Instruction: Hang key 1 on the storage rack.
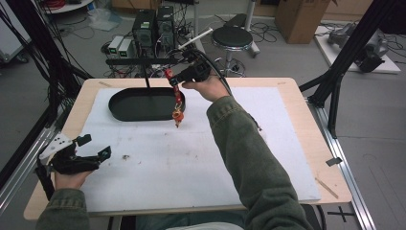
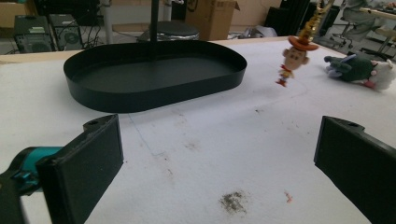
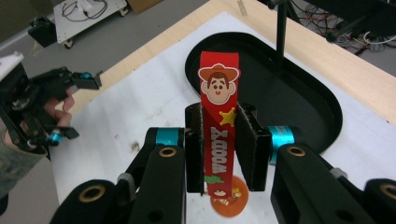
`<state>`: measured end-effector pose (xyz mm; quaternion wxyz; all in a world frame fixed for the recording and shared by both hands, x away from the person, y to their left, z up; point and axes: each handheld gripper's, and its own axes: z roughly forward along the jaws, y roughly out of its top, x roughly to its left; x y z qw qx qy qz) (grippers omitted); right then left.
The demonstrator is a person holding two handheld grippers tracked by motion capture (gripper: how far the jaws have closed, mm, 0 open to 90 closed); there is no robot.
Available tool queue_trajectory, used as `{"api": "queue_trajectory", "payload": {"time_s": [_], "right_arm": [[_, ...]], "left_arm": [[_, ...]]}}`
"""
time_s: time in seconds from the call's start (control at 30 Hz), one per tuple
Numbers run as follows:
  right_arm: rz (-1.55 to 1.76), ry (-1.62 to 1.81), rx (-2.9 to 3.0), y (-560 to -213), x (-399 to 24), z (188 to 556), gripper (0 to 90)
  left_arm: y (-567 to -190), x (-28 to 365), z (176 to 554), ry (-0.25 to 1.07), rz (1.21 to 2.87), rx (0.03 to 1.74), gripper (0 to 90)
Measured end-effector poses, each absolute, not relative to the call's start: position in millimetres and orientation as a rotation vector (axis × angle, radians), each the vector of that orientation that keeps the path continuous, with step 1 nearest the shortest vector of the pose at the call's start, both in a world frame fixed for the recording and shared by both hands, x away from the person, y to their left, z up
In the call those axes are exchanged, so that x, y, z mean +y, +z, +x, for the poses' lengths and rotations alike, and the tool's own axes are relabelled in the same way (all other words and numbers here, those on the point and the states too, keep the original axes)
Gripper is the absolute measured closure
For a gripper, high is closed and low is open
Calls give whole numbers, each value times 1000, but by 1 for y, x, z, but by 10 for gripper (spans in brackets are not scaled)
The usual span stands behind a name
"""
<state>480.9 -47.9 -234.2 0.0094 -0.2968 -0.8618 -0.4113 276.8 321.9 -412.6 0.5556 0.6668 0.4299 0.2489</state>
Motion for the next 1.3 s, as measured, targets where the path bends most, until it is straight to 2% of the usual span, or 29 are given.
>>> {"api": "queue_trajectory", "payload": {"time_s": [1.0, 1.3], "right_arm": [[-984, -1334, -2623, -219, -4, 534, 744], [-1010, -1364, -2627, -229, 5, 549, 744]], "left_arm": [[-414, 321, 279, 557, 1561, 1003, 18], [-414, 321, 280, 551, 1559, 1003, 18]]}}
